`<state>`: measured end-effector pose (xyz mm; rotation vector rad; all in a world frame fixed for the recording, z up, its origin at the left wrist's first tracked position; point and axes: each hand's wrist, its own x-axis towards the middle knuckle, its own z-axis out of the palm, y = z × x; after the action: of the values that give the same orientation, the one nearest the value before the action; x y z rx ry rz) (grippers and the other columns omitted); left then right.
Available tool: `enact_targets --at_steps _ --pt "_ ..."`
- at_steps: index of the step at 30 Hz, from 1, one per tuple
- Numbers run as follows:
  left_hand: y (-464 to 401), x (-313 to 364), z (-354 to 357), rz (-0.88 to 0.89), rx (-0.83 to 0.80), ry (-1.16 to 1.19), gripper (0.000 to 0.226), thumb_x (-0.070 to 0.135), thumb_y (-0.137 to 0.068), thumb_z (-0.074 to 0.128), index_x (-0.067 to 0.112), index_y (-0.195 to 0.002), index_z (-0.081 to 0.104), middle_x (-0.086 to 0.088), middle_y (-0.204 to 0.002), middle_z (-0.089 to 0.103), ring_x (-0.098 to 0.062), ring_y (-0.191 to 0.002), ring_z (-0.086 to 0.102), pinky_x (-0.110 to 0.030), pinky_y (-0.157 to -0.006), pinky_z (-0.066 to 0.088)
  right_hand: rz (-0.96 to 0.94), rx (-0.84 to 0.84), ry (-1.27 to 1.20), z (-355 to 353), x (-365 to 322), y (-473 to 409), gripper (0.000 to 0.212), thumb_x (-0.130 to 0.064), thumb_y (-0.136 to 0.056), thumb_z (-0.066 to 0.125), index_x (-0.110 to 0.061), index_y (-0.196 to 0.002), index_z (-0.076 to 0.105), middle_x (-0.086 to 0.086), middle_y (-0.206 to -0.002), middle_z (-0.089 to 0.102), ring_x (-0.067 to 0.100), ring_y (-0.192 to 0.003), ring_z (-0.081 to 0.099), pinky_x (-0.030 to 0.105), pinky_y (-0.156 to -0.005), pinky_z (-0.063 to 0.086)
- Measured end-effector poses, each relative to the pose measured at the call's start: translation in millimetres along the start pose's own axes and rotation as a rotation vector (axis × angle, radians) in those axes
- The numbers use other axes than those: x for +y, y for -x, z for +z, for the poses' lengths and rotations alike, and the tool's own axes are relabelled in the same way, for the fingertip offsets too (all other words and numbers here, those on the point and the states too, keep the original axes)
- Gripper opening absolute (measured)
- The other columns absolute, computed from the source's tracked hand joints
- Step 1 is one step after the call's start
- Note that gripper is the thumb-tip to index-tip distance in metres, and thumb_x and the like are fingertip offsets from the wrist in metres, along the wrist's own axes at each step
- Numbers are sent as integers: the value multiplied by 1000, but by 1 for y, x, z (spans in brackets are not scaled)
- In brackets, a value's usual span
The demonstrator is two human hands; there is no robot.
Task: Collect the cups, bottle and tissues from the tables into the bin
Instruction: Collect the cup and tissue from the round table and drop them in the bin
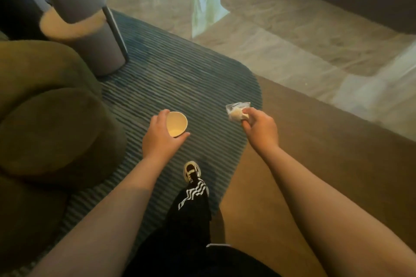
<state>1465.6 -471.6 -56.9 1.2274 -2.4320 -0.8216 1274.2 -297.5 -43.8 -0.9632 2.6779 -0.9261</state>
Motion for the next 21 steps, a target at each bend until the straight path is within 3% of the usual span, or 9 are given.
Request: enact_targets --at_steps 6,21 --pt "-215 12 -14 -50 -48 -19 78 50 -71 75 26 -134 36 -1 -127 45 -25 -109 50 -42 -84 45 -25 -66 40 38 -52 -227 26 -21 -89 57 -20 -115 61 7 -109 65 26 -96 60 32 -74 41" --pt "-648 13 -11 -100 106 2 78 52 -68 76 24 -131 39 -6 -124 50 -28 -106 53 -44 -80 48 -121 -150 47 144 -109 -678 25 -23 -91 55 -24 -116 60 4 -101 67 21 -86 61 31 -67 42"
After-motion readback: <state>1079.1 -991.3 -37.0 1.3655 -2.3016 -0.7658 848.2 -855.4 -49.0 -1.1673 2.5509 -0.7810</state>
